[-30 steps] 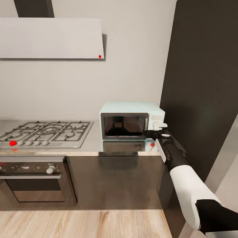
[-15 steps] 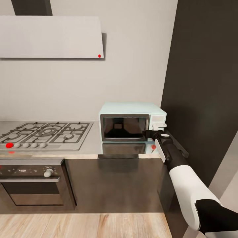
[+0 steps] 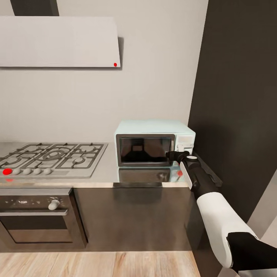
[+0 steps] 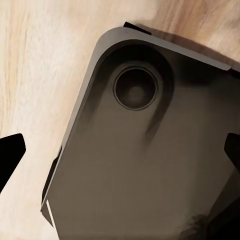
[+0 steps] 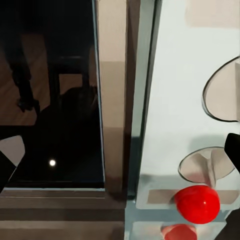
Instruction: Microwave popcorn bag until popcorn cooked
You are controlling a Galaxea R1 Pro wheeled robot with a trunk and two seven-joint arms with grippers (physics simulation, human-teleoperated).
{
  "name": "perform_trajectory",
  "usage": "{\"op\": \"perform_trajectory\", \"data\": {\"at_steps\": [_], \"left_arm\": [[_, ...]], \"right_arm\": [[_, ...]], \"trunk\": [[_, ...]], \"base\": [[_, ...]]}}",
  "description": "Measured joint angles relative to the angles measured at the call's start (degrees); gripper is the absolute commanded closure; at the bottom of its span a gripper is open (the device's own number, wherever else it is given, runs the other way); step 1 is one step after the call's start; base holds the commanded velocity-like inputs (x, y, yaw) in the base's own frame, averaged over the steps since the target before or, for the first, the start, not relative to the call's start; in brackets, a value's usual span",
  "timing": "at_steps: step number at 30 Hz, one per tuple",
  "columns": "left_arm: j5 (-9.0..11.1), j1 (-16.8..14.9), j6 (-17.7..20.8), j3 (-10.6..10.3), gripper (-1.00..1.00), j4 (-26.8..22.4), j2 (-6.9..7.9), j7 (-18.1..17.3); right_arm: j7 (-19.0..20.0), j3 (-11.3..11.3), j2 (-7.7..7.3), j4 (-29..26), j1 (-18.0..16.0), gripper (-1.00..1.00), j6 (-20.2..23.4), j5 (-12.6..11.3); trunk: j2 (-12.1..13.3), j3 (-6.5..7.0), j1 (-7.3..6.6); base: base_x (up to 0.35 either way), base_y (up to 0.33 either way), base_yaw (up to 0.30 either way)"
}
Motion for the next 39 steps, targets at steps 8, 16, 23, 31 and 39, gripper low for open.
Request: {"op": "perform_trajectory", "data": {"at_steps": [8, 16, 23, 31, 39], "left_arm": [[0.2, 0.0, 0.0, 0.1, -1.0, 0.0, 0.0, 0.0], [0.3, 0.0, 0.0, 0.1, -1.0, 0.0, 0.0, 0.0], [0.3, 0.0, 0.0, 0.2, -1.0, 0.0, 0.0, 0.0], [0.3, 0.0, 0.0, 0.2, -1.0, 0.0, 0.0, 0.0], [0.3, 0.0, 0.0, 0.2, -1.0, 0.0, -0.02, 0.0]], "right_arm": [[-0.1, 0.0, 0.04, 0.0, 0.0, -1.0, 0.0, 0.0], [0.0, 0.0, 0.04, 0.0, 0.0, -1.0, 0.0, 0.0], [0.0, 0.0, -0.02, 0.0, 0.0, 1.0, 0.1, -0.1], [-0.1, -0.1, 0.03, 0.0, 0.0, 1.0, 0.0, 0.0], [-0.1, 0.0, 0.05, 0.0, 0.0, 1.0, 0.0, -0.3]], "trunk": [[0.0, 0.0, 0.0], [0.0, 0.0, 0.0], [0.0, 0.0, 0.0], [0.0, 0.0, 0.0], [0.0, 0.0, 0.03]], "base": [[0.096, 0.0, 0.0], [0.002, 0.0, 0.0], [0.0, 0.0, 0.0], [0.0, 0.0, 0.0], [-0.101, 0.0, 0.0]]}}
